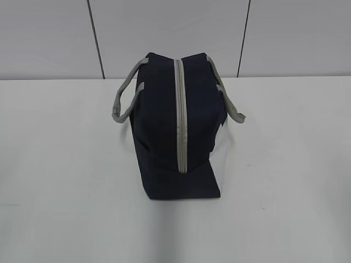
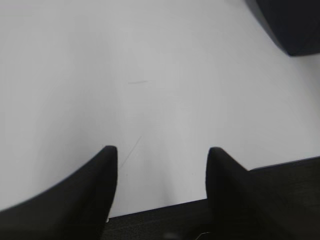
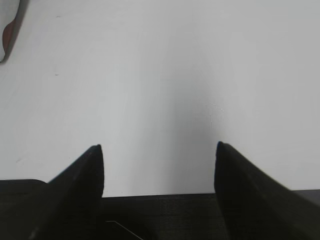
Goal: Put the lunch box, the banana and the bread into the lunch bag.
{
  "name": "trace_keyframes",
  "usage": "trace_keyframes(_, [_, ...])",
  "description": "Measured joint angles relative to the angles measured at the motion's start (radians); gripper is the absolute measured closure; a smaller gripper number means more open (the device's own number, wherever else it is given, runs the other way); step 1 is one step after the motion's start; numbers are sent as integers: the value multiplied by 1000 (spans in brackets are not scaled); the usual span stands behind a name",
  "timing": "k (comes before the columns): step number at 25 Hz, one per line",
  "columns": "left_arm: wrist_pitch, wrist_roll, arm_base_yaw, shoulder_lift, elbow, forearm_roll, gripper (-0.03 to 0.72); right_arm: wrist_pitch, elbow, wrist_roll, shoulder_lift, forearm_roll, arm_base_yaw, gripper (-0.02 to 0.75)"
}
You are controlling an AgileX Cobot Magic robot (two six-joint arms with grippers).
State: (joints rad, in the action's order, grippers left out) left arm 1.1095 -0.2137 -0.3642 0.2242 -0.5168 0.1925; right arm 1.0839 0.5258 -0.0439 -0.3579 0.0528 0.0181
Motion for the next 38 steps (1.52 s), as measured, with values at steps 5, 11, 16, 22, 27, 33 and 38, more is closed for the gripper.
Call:
trace_keyframes(5, [0, 0, 0, 0, 0, 0, 295, 0, -2, 0, 0, 0, 0, 209])
trace_keyframes(11, [0, 0, 44, 0, 0, -1, 332, 0, -2, 0, 2, 0, 0, 209])
trace_keyframes(16, [0, 0, 151, -3, 0, -1, 351, 0, -2, 0, 100, 0, 0, 209])
trace_keyframes(22, [0, 0, 213, -3, 0, -1, 372, 2, -2, 0, 291, 0, 0, 209])
trace_keyframes(27, [-1, 0, 215, -7, 0, -2, 402, 16, 0, 0, 376, 2, 0, 209])
trace_keyframes(33, [-1, 0, 214, -88, 0, -3, 408, 24, 0, 0, 376, 7, 0, 209])
trace_keyframes(38, [1, 0, 214, -210, 0, -3, 415, 24, 0, 0, 376, 8, 0, 209])
